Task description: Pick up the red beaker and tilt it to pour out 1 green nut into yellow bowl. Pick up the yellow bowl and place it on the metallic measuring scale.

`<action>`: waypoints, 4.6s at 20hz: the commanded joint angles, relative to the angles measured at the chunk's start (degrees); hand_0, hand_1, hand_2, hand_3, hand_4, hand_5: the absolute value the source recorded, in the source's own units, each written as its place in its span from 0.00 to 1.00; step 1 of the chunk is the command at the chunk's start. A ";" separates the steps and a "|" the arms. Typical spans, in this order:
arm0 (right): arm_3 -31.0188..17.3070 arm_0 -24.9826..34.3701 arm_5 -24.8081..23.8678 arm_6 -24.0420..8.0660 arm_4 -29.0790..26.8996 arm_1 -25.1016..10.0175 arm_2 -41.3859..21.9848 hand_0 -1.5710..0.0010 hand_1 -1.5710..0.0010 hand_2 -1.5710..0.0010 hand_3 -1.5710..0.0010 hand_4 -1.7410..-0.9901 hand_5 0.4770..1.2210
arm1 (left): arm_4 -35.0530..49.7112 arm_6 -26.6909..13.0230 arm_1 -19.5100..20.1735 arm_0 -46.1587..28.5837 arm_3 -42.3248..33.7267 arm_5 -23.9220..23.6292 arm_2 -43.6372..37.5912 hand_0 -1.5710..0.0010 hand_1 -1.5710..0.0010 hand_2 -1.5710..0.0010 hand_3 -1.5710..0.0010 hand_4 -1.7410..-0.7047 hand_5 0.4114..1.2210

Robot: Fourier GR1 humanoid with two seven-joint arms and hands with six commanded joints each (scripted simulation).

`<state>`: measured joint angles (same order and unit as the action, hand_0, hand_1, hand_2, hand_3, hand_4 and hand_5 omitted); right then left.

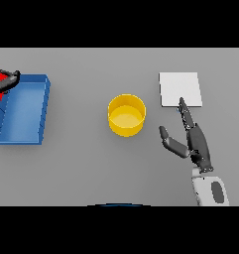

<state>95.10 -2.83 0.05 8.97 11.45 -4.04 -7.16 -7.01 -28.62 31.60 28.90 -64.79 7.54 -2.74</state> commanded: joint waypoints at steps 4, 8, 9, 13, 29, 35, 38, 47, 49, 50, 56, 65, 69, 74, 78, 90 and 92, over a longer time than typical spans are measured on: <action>0.41 -0.56 -0.71 -0.30 1.38 -0.02 -0.50 1.00 1.00 1.00 1.00 0.78 0.25 | -3.54 -1.65 0.99 0.54 1.70 2.12 3.41 0.84 0.86 0.86 0.86 0.88 0.27; 0.05 -0.06 -1.42 -1.28 2.44 -0.24 -0.52 1.00 1.00 1.00 1.00 0.78 0.24 | -5.51 0.18 1.30 0.95 1.66 0.06 3.96 0.94 0.94 0.94 0.94 0.92 0.27; 0.53 0.15 -1.42 -2.22 2.70 -0.47 -0.57 1.00 1.00 1.00 1.00 0.80 0.22 | -5.39 1.26 1.04 1.09 1.59 -0.21 3.92 0.95 0.95 0.96 0.95 0.93 0.27; -0.53 3.94 1.44 -3.48 6.75 -4.46 -2.77 1.00 1.00 1.00 1.00 0.88 0.25 | -3.51 4.19 -0.78 0.28 0.39 -1.88 2.74 0.98 0.98 0.98 0.98 0.92 0.30; -15.39 31.15 16.81 1.43 33.66 -19.01 -23.24 1.00 1.00 1.00 1.00 0.78 0.22 | -1.47 3.79 -0.74 -0.93 -2.06 -0.34 1.92 1.00 1.00 1.00 1.00 0.90 0.35; -22.67 37.10 21.09 4.40 36.32 -18.05 -27.96 1.00 1.00 1.00 1.00 0.77 0.24 | -1.73 3.15 -0.79 -0.28 -1.49 -0.51 1.85 1.00 1.00 1.00 1.00 0.90 0.35; -27.03 40.88 23.65 3.79 37.53 -16.28 -30.11 1.00 1.00 1.00 1.00 0.77 0.26 | -1.89 4.22 -0.43 -1.05 -1.57 -0.15 1.95 1.00 1.00 1.00 1.00 0.90 0.36; -34.36 44.14 25.05 3.04 38.92 -13.41 -32.22 1.00 1.00 0.99 0.97 0.71 0.34 | -2.84 4.05 -0.42 -0.34 -0.72 -0.47 2.35 1.00 1.00 1.00 1.00 0.92 0.37; -35.16 44.24 24.83 3.71 39.30 -13.60 -32.59 0.97 0.96 0.94 0.92 0.64 0.45 | -2.54 4.49 -0.16 -0.91 -0.94 -0.16 2.16 1.00 1.00 1.00 1.00 0.92 0.37; -34.89 43.95 24.37 4.45 39.33 -13.76 -32.74 0.88 0.88 0.88 0.86 0.58 0.56 | -2.44 4.63 -0.07 -1.41 -1.47 -0.12 2.16 1.00 1.00 1.00 1.00 0.92 0.37; -34.27 44.31 25.34 6.31 38.21 -13.96 -32.71 0.23 0.24 0.28 0.38 0.17 0.88 | -2.36 5.08 0.02 -0.77 -0.60 0.10 1.97 1.00 1.00 1.00 1.00 0.92 0.37; -30.37 44.56 29.01 3.88 36.10 -16.08 -31.49 0.03 0.03 0.10 0.25 0.02 0.98 | -2.30 4.83 0.32 -1.09 -1.22 0.44 2.06 1.00 1.00 1.00 1.00 0.93 0.36; -25.78 45.52 32.55 2.20 34.33 -18.82 -29.55 0.01 0.01 0.06 0.26 0.01 0.99 | -2.78 5.18 -0.02 -1.48 -1.89 0.16 2.72 1.00 1.00 1.00 1.00 0.94 0.36; -19.65 44.10 34.69 -2.77 33.95 -21.08 -27.88 0.00 0.00 0.06 0.24 0.00 1.00 | -1.71 5.01 -0.27 -0.72 -0.95 0.39 1.89 1.00 1.00 1.00 1.00 0.91 0.36; -16.38 42.75 35.47 -6.08 33.26 -22.72 -25.57 0.03 0.00 0.03 0.25 0.00 1.00 | -1.61 4.47 -0.13 0.31 -0.37 0.39 1.60 1.00 1.00 1.00 1.00 0.90 0.36; -31.45 47.57 23.93 -3.69 34.83 -27.65 -18.91 0.00 0.00 0.01 0.27 0.00 1.00 | 0.45 -0.07 -0.05 -2.92 -6.73 0.27 1.03 1.00 1.00 1.00 1.00 0.86 0.43; -35.09 48.01 22.36 -3.02 34.99 -27.71 -18.34 0.00 0.00 0.02 0.26 0.00 1.00 | 0.62 -0.63 -0.32 -2.78 -6.66 0.08 0.96 1.00 1.00 1.00 1.00 0.85 0.43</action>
<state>59.98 45.15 22.42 5.68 46.47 -31.76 -25.50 -6.39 -29.24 31.27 26.10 -71.45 7.64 -1.78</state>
